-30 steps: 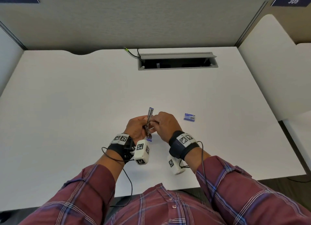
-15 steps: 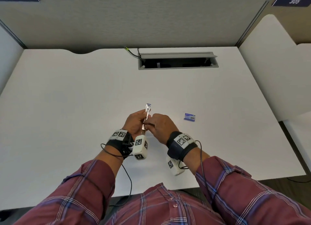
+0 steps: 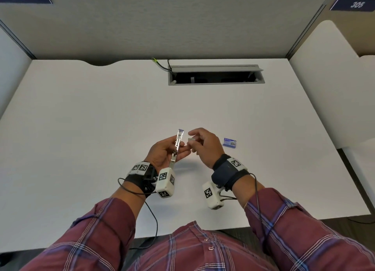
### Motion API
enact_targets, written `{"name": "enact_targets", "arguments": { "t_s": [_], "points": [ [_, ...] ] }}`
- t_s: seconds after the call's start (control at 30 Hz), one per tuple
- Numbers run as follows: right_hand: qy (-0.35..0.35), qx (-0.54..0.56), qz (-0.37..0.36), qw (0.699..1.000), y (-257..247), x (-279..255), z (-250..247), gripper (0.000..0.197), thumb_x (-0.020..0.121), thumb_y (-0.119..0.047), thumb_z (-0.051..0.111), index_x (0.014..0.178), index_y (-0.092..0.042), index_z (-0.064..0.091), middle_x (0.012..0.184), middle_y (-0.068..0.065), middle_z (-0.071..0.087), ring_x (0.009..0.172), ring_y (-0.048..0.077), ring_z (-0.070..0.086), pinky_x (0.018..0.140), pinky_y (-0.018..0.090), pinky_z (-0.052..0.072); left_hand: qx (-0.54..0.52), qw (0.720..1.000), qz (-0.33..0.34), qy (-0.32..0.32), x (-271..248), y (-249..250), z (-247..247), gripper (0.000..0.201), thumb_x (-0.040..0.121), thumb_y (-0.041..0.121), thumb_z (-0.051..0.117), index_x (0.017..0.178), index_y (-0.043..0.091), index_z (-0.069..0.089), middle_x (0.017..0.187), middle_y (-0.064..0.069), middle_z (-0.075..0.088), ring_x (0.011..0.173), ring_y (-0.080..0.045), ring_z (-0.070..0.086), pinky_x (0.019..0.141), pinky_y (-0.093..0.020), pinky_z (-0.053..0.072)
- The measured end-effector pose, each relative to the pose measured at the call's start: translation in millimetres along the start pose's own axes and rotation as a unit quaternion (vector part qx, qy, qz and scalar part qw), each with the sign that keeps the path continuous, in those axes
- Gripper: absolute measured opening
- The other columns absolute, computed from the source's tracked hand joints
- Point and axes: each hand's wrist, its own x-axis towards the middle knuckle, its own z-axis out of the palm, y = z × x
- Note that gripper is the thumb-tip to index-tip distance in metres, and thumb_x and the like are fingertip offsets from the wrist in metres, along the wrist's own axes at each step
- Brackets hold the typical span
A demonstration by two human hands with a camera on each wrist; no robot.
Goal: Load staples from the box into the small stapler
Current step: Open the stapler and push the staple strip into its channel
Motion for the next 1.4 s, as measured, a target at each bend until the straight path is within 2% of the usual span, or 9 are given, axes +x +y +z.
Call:
{"name": "enact_targets", "arguments": {
  "t_s": [0.1,0.3,0.43,0.57,0.83,1.03,1.2,1.3,1.4],
  "points": [
    [0.018,0.015,0.006,1.0,0,3,-4,0.01,0.088,-0.017,0.075,0.095,-0.015,0.068,0.077,0.005,0.073,0.07,0.02,0.071,0.062,0.024,0.056,0.019,1.0,-0.013,-0.009,-5,-1,3,0.046,0.084,-0.017,0.042,0.127,-0.022,0.057,0.097,-0.023,0.073,0.114,-0.049,0.071,0.104,-0.054,0.055],
    [-0.01,-0.047,-0.03,0.998,1,9,-8,0.008,0.091,-0.012,0.072,0.097,-0.015,0.076,0.084,-0.021,0.07,0.077,-0.012,0.065,0.071,0.004,0.045,0.013,0.999,-0.046,-0.006,-6,-3,3,0.052,0.085,-0.017,0.037,0.131,-0.016,0.061,0.1,-0.023,0.065,0.116,-0.052,0.068,0.094,-0.052,0.061],
    [-0.055,-0.136,-0.078,0.986,1,13,-9,0.009,0.094,-0.02,0.067,0.097,-0.02,0.075,0.096,-0.008,0.075,0.083,0.001,0.061,0.078,0.018,0.046,0.023,0.998,-0.056,-0.019,-5,-4,2,0.05,0.086,-0.017,0.034,0.127,-0.016,0.063,0.103,-0.024,0.064,0.113,-0.052,0.07,0.093,-0.052,0.061],
    [-0.074,-0.169,-0.101,0.978,0,17,-8,0.009,0.094,-0.022,0.067,0.097,-0.02,0.075,0.094,-0.006,0.072,0.077,-0.008,0.053,0.071,0.011,0.034,0.029,0.997,-0.064,-0.03,-7,-4,2,0.05,0.085,-0.016,0.036,0.129,-0.018,0.061,0.105,-0.026,0.064,0.115,-0.054,0.069,0.089,-0.052,0.062],
    [-0.082,-0.175,-0.095,0.976,2,19,-2,0.011,0.092,-0.016,0.069,0.096,-0.021,0.078,0.091,-0.008,0.065,0.079,-0.001,0.056,0.073,0.015,0.039,0.031,0.996,-0.078,-0.037,-2,-4,1,0.055,0.081,-0.018,0.036,0.132,-0.02,0.056,0.1,-0.025,0.067,0.107,-0.05,0.073,0.088,-0.051,0.062],
    [-0.086,-0.199,-0.088,0.972,2,19,1,0.015,0.092,-0.017,0.069,0.102,-0.019,0.08,0.096,-0.005,0.064,0.091,0.011,0.06,0.082,0.022,0.042,0.026,0.995,-0.076,-0.061,-1,-5,1,0.074,0.064,-0.007,0.058,0.138,-0.013,0.057,0.131,-0.034,0.054,0.117,-0.048,0.069,0.093,-0.049,0.06],
    [-0.022,-0.184,-0.106,0.977,5,15,-2,0.02,0.093,-0.013,0.063,0.105,-0.018,0.078,0.099,0.001,0.068,0.087,0.009,0.057,0.082,0.023,0.042,0.02,0.996,-0.07,-0.05,2,-6,-2,0.063,0.072,-0.013,0.049,0.134,-0.02,0.054,0.124,-0.031,0.055,0.109,-0.047,0.073,0.088,-0.048,0.062],
    [-0.017,-0.241,-0.138,0.96,3,10,-2,0.025,0.09,-0.016,0.058,0.1,-0.022,0.08,0.099,0.0,0.064,0.092,0.019,0.06,0.08,0.034,0.049,0.026,0.996,-0.069,-0.048,3,-5,-4,0.073,0.067,-0.008,0.055,0.139,-0.018,0.052,0.135,-0.04,0.055,0.12,-0.051,0.067,0.093,-0.049,0.06],
    [-0.035,-0.322,-0.181,0.928,1,4,-2,0.026,0.086,-0.02,0.06,0.1,-0.028,0.08,0.099,0.0,0.062,0.092,0.024,0.058,0.077,0.038,0.046,0.03,0.994,-0.077,-0.07,2,-4,-2,0.072,0.068,-0.007,0.053,0.139,-0.014,0.056,0.147,-0.044,0.049,0.134,-0.052,0.057,0.099,-0.049,0.058]
  ]
}}
